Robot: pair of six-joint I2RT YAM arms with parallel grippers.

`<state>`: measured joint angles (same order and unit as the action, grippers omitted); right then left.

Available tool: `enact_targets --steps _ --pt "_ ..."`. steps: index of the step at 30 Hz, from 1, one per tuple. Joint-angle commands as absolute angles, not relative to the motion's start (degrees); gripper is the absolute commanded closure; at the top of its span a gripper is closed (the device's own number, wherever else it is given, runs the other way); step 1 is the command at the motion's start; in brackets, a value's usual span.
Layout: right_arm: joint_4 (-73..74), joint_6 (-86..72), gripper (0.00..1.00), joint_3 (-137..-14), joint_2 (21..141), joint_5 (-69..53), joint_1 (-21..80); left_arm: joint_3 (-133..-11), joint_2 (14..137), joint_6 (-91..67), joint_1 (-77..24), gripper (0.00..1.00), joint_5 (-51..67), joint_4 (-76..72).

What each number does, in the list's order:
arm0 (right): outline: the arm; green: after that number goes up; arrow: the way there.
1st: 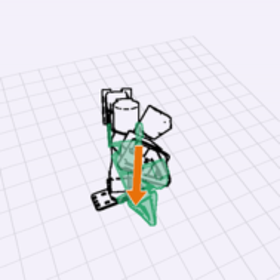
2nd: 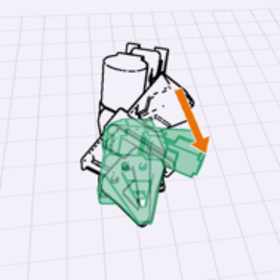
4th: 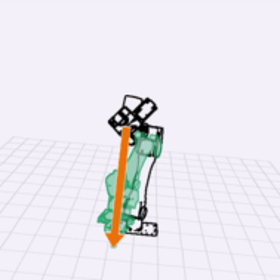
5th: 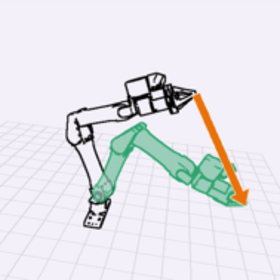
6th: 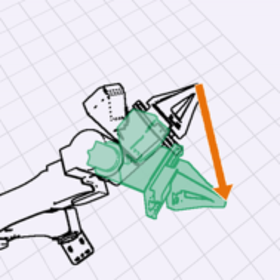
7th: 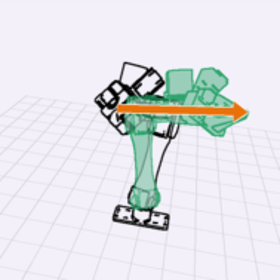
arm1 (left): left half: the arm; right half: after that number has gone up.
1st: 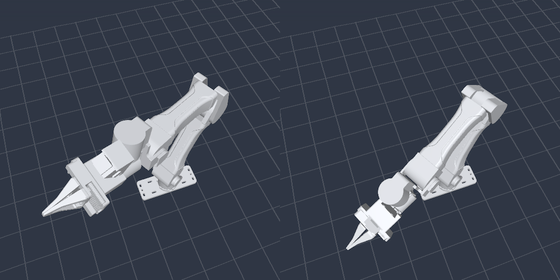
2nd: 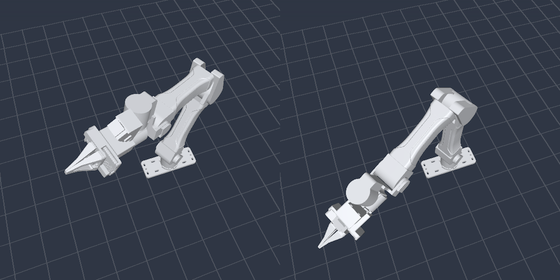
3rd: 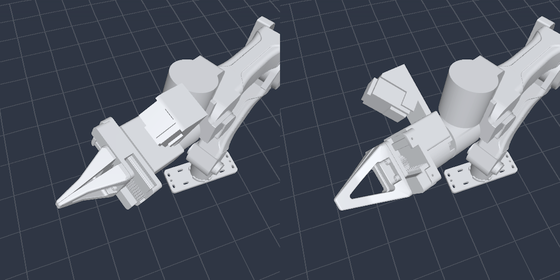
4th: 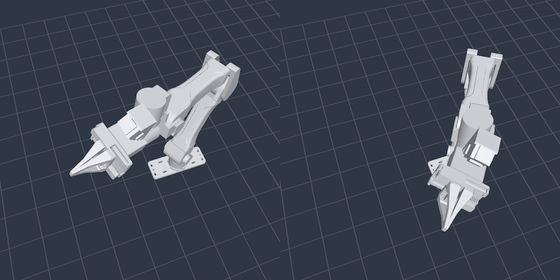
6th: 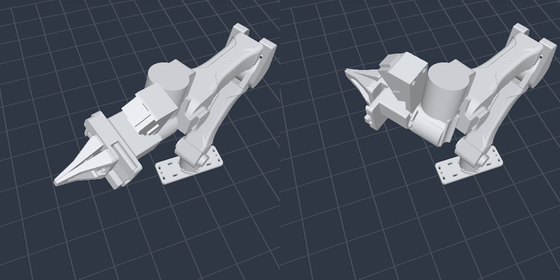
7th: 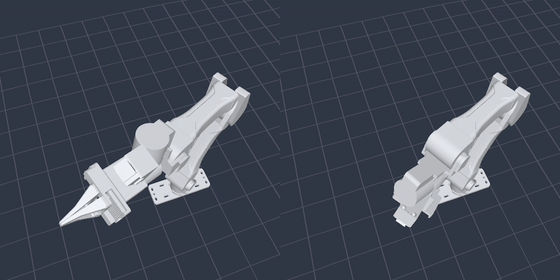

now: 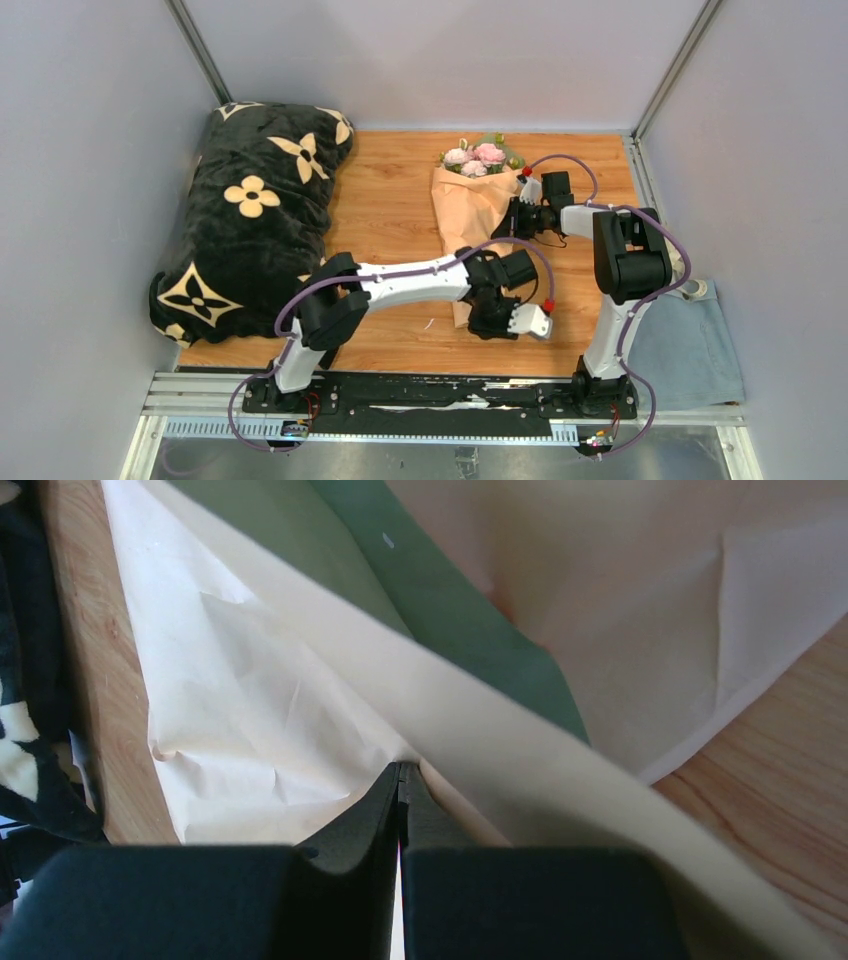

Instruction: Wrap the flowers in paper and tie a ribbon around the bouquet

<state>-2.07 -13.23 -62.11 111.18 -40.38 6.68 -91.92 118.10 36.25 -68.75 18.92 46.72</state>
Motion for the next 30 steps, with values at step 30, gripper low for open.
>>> enact_targets --steps 30 --pt "4.7 -9.1 0.99 -62.7 112.0 -33.1 6.4 -73.1 110.8 41.7 -68.7 0.91 13.6 42.0"
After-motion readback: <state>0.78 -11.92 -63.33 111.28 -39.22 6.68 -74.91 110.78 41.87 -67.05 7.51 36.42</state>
